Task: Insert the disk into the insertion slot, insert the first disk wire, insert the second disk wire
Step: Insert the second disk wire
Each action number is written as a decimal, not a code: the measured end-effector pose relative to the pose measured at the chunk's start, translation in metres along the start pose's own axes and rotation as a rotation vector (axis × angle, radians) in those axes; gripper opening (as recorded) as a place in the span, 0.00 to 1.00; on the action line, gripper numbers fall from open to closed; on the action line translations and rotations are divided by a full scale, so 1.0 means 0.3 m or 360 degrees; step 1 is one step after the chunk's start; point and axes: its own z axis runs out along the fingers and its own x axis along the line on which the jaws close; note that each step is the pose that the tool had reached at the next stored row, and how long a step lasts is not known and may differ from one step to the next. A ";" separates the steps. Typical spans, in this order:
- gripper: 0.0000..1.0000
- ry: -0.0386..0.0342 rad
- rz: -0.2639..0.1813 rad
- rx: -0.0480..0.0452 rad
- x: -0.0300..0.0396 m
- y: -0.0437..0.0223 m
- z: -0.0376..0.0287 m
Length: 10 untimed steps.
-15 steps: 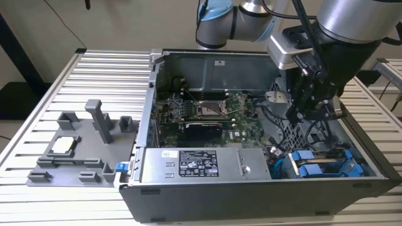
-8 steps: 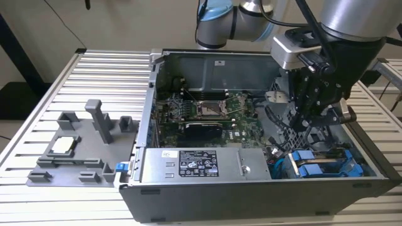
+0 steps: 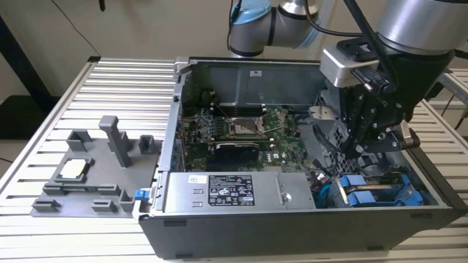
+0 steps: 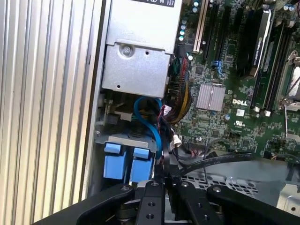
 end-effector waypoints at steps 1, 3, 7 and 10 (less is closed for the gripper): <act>0.16 0.0000 0.0003 0.0000 0.002 -0.002 0.003; 0.16 -0.0001 0.0013 0.0000 0.004 -0.004 0.009; 0.16 -0.0004 0.0023 -0.0001 0.011 -0.018 0.014; 0.16 -0.0012 0.0024 -0.0018 0.024 -0.059 0.019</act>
